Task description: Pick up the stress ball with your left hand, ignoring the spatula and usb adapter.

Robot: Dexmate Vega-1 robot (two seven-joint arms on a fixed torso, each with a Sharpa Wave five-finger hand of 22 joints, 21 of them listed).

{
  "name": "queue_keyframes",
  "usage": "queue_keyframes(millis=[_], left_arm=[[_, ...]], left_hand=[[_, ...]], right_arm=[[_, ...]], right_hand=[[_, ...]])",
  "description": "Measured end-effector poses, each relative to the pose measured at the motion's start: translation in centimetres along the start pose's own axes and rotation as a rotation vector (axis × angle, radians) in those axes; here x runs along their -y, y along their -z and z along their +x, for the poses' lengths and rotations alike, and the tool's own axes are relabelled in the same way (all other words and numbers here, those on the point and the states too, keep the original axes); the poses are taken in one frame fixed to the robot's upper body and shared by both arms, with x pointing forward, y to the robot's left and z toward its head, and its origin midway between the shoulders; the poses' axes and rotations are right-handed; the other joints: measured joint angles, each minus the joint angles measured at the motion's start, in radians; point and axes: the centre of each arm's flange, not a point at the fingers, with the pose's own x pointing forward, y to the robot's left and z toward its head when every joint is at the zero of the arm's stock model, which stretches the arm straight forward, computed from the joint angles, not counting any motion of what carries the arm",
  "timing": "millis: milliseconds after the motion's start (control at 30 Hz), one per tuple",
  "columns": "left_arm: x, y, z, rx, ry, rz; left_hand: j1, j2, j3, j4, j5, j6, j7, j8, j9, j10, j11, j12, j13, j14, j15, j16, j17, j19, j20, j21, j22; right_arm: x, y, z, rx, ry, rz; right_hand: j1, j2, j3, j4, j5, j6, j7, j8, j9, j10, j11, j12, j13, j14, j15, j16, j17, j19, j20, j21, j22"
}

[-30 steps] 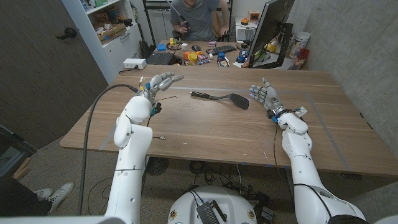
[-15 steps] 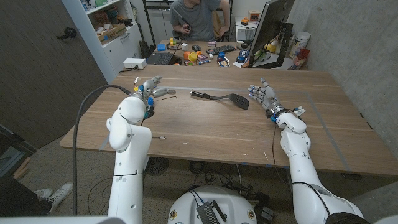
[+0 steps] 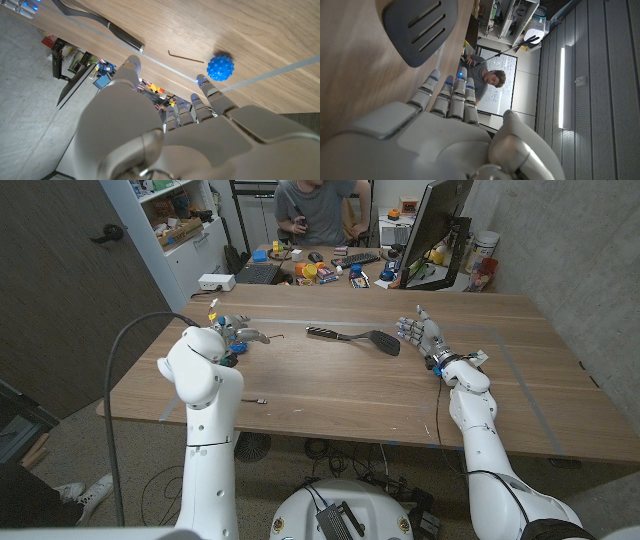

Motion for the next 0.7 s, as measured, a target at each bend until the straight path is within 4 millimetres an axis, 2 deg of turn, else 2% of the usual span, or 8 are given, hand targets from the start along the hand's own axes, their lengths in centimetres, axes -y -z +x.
queue_keyframes(millis=[233, 433, 700], left_arm=[[-0.8, 0.4, 0.8, -0.044, 0.017, -0.025], [-1.4, 1.0, 1.3, -0.090, 0.021, -0.023], [-2.9, 1.3, 1.7, -0.168, 0.034, -0.012]], left_hand=[[0.011, 0.002, 0.004, 0.004, -0.009, 0.016, 0.002, 0.000, 0.000, 0.012, -0.006, 0.011, 0.000, 0.012, 0.001, 0.000, 0.000, 0.002, -0.002, 0.000, 0.000], [0.121, 0.042, 0.047, 0.000, -0.035, -0.041, 0.018, -0.008, 0.000, -0.018, 0.009, 0.003, 0.000, -0.009, 0.001, 0.000, 0.000, 0.011, 0.000, 0.005, 0.000], [0.148, 0.044, 0.051, 0.004, -0.051, -0.049, 0.023, -0.008, 0.000, -0.038, 0.023, -0.001, 0.000, -0.032, 0.004, -0.005, 0.000, -0.011, 0.000, -0.004, -0.001]], right_arm=[[0.1, 0.1, 0.0, -0.004, 0.007, -0.004], [0.4, 0.2, 0.1, -0.009, 0.015, -0.008], [0.4, 0.4, 0.1, -0.016, 0.019, -0.010]], right_hand=[[0.000, 0.000, 0.000, 0.000, 0.000, 0.000, 0.000, 0.000, 0.000, 0.000, 0.000, -0.004, 0.000, 0.000, 0.000, 0.000, 0.000, 0.000, 0.000, 0.000, 0.000], [0.000, 0.000, 0.000, 0.000, 0.000, 0.000, 0.000, 0.000, 0.000, 0.000, 0.000, -0.004, 0.000, 0.000, 0.000, 0.000, 0.000, 0.000, 0.000, 0.000, 0.000], [0.000, 0.000, 0.000, 0.000, 0.000, 0.000, 0.000, 0.000, 0.000, 0.000, 0.000, -0.004, 0.000, 0.000, 0.000, 0.000, 0.000, 0.000, 0.000, 0.000, 0.000]])
